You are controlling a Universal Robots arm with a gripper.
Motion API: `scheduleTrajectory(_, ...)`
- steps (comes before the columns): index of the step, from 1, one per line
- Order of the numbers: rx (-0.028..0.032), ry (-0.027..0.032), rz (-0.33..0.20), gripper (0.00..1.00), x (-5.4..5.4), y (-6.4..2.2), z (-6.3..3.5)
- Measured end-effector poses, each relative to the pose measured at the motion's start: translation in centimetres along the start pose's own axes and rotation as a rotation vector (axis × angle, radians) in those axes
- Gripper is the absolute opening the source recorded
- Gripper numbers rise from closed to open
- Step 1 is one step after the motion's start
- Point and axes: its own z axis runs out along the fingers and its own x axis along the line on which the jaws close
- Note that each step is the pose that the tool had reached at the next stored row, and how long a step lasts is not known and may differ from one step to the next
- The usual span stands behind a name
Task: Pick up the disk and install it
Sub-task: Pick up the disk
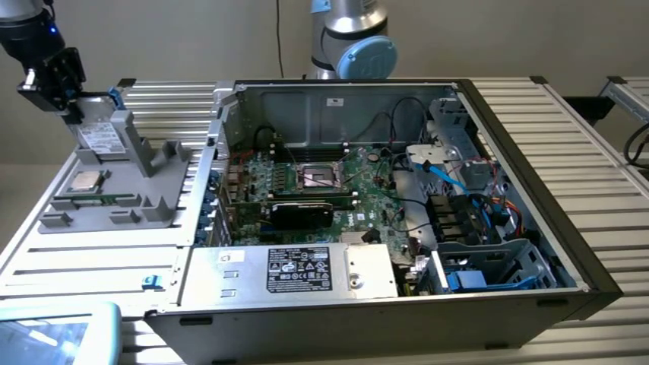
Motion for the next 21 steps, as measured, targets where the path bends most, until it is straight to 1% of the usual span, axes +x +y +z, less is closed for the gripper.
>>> scheduleTrajectory(8, 0.0001, -0.0001, 0.001, 0.47, 0.00, -0.01, 0.03)
scheduleTrajectory(9, 0.0000, 0.0000, 0.001, 0.38, 0.01, -0.01, 0.03)
scheduleTrajectory(17, -0.0005, -0.0001, 0.001, 0.37, 0.11, -0.01, 0.04)
scheduleTrajectory(19, 0.0005, 0.0000, 0.001, 0.37, 0.12, 0.00, -0.04)
scheduleTrajectory(21, 0.0041, -0.0003, 0.001, 0.37, 0.12, 0.00, -0.18)
